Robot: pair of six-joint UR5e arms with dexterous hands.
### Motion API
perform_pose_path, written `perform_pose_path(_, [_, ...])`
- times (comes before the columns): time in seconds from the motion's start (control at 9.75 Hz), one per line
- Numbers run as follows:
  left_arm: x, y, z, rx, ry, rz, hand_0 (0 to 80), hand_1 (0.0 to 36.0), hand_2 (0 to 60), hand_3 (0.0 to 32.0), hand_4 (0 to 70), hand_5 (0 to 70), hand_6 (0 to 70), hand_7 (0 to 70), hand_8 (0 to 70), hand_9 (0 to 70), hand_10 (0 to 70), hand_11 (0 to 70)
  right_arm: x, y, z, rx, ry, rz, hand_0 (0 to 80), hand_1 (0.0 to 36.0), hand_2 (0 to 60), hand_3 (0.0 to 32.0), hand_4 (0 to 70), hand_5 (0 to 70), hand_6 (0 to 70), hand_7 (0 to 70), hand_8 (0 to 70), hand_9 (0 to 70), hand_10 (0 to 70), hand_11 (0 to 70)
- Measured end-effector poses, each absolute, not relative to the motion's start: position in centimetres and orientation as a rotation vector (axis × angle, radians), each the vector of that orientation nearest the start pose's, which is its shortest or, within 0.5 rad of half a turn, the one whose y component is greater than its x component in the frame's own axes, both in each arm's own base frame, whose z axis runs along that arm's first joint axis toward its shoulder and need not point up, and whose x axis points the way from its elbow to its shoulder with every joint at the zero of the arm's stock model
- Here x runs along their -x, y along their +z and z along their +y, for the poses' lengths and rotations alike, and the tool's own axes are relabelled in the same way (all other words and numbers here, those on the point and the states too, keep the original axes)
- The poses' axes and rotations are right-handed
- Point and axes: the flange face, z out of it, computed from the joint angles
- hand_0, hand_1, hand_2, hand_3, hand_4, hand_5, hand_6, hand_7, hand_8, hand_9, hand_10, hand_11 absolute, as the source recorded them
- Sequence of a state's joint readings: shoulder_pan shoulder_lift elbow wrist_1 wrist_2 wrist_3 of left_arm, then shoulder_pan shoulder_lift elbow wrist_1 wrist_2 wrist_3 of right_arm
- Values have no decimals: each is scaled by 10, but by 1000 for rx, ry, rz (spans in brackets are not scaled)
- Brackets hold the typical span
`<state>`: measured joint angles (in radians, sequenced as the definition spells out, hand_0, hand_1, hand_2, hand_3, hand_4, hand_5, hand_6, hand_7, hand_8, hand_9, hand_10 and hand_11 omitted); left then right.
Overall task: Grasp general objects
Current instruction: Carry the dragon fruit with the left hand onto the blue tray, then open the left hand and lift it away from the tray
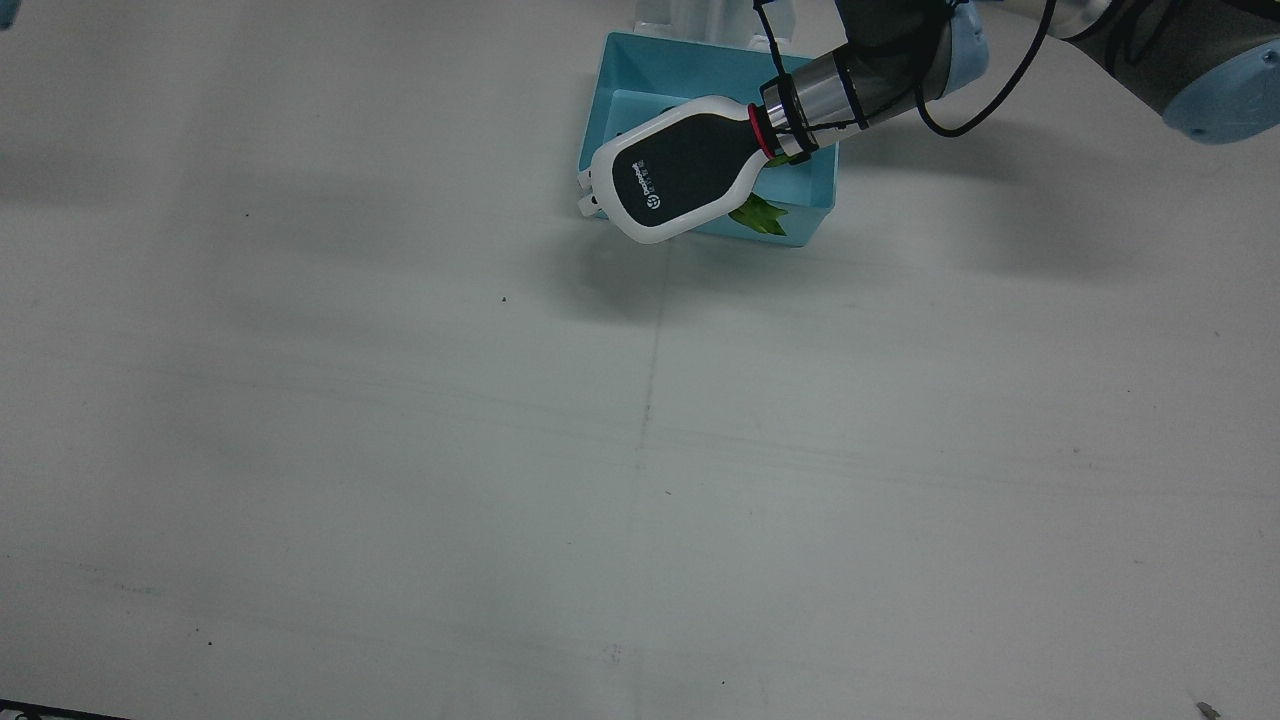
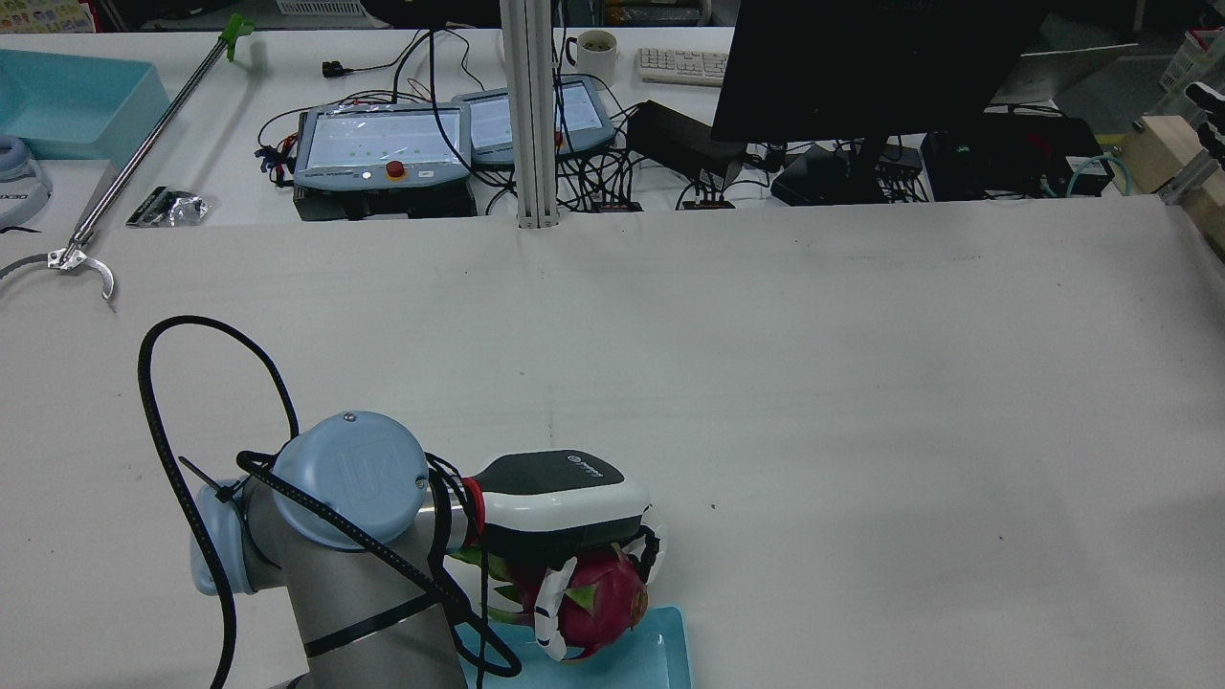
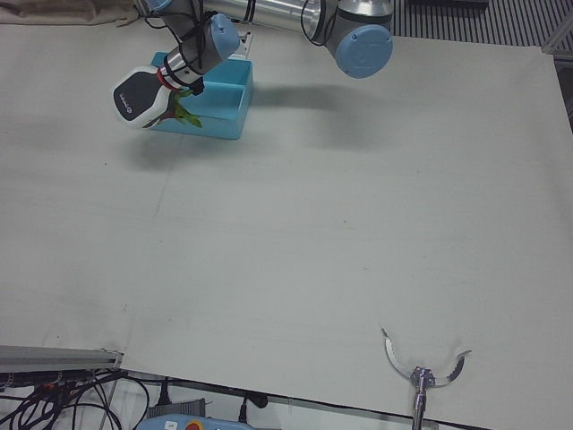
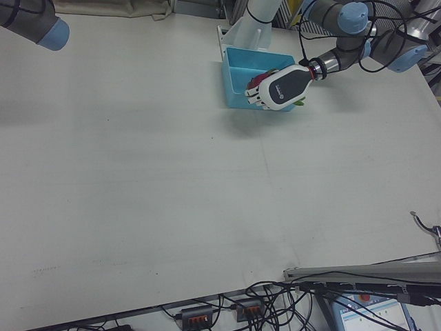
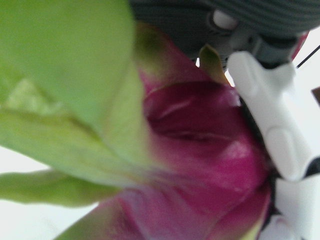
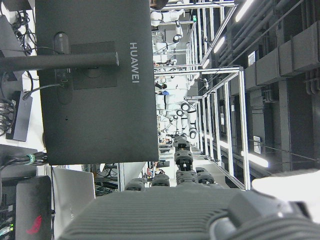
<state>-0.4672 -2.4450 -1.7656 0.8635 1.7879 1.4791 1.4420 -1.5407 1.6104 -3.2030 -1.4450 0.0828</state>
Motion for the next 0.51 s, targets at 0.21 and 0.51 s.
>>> perform_pose_path(0.21, [-507, 164, -372, -146, -180, 1764, 597, 256, 586, 0, 393, 424, 646, 700, 648, 700, 700, 700, -80, 659, -518, -95, -2172, 2188, 0, 0, 0, 0, 0, 0, 0, 0, 0, 0, 0, 0])
perform_pose_path(0.51, [-492, 152, -364, -122, -157, 1756, 606, 260, 578, 0, 402, 430, 651, 700, 647, 700, 700, 700, -80, 659, -518, -95, -2172, 2188, 0, 0, 0, 0, 0, 0, 0, 0, 0, 0, 0, 0])
